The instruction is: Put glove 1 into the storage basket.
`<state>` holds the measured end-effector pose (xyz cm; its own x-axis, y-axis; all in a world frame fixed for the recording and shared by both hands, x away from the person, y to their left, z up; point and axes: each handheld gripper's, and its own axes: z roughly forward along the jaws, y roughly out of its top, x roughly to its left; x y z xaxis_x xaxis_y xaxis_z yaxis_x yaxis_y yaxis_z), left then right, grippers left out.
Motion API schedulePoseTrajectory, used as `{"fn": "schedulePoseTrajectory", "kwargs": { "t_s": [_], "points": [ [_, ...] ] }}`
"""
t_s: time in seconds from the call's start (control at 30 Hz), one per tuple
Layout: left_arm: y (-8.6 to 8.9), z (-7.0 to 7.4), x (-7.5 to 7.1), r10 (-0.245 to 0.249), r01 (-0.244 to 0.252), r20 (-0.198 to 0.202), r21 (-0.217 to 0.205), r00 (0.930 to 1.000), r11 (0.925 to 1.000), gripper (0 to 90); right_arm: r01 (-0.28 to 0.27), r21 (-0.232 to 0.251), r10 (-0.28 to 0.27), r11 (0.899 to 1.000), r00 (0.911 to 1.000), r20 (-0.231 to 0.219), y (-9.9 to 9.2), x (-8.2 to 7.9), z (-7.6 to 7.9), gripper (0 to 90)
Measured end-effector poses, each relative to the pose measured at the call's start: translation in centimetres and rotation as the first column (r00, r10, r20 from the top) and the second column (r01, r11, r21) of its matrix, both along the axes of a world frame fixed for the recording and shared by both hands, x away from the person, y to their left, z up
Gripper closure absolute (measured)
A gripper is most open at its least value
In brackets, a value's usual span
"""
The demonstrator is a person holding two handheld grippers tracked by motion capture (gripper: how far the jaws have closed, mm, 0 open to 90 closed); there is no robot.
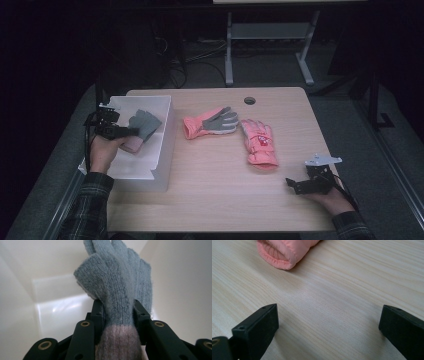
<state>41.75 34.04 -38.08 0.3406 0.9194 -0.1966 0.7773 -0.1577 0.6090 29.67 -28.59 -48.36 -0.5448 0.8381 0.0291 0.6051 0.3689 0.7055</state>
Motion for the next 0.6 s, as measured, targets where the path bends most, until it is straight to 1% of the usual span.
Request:
{"fn": "schedulePoseTrajectory", "kwargs": {
  "t_s": [0.07,0.13,0.17,0.23,0.27,0.3,0.33,0.37,0.4,0.47,0.6],
  "points": [
    [-0.1,-1.2,0.3,-0.001,0.001,-0.018,0.03,0.9998,0.9996,68.4,0.0,0.0,0.0,1.0,1.0,0.0,0.0,0.0,0.0,1.9],
    [-0.1,-1.4,0.3,0.003,-0.002,-0.022,0.028,0.9998,0.9996,68.3,0.0,0.0,0.0,1.0,1.0,0.0,0.0,0.0,0.0,1.9],
    [-0.2,-1.9,0.4,0.01,-0.009,-0.029,0.031,0.9995,0.9995,68.3,0.0,0.0,0.0,1.0,1.0,0.0,0.0,0.0,0.0,1.9],
    [-0.1,-2.7,0.6,0.007,-0.005,-0.051,0.044,0.9987,0.999,68.0,0.0,0.0,0.0,1.0,1.0,0.0,0.0,0.0,0.0,1.9],
    [-0.1,-2.7,0.6,0.007,-0.005,-0.051,0.044,0.9987,0.999,67.9,0.0,0.0,0.0,1.0,1.0,0.0,0.0,0.0,0.0,1.9],
    [0.0,-3.2,0.6,0.012,-0.01,-0.06,0.04,0.9981,0.9992,67.8,0.0,0.0,0.0,1.0,1.0,0.0,0.0,0.0,0.0,1.9],
    [0.0,-3.2,0.6,0.012,-0.01,-0.06,0.04,0.9981,0.9992,67.5,0.0,-0.001,0.0,1.0,1.0,0.0,0.0,0.0,0.0,1.9],
    [0.0,-3.6,0.6,0.005,-0.002,-0.071,0.053,0.9975,0.9986,67.3,0.0,0.0,0.0,1.0,1.0,0.0,0.0,0.0,0.0,1.9],
    [0.0,-3.6,0.6,0.005,-0.002,-0.071,0.053,0.9975,0.9986,67.2,0.0,0.0,0.0,1.0,1.0,0.0,0.0,0.0,0.0,1.9],
    [0.0,-4.3,0.7,0.008,-0.003,-0.09,0.048,0.9959,0.9988,66.7,0.0,0.0,0.0,1.0,1.0,0.0,0.0,0.0,0.0,1.9],
    [-0.1,-4.5,0.7,0.02,-0.016,-0.099,0.042,0.9949,0.999,65.7,0.0,0.0,0.0,1.0,1.0,0.0,0.0,0.0,0.0,1.9]
  ]
}}
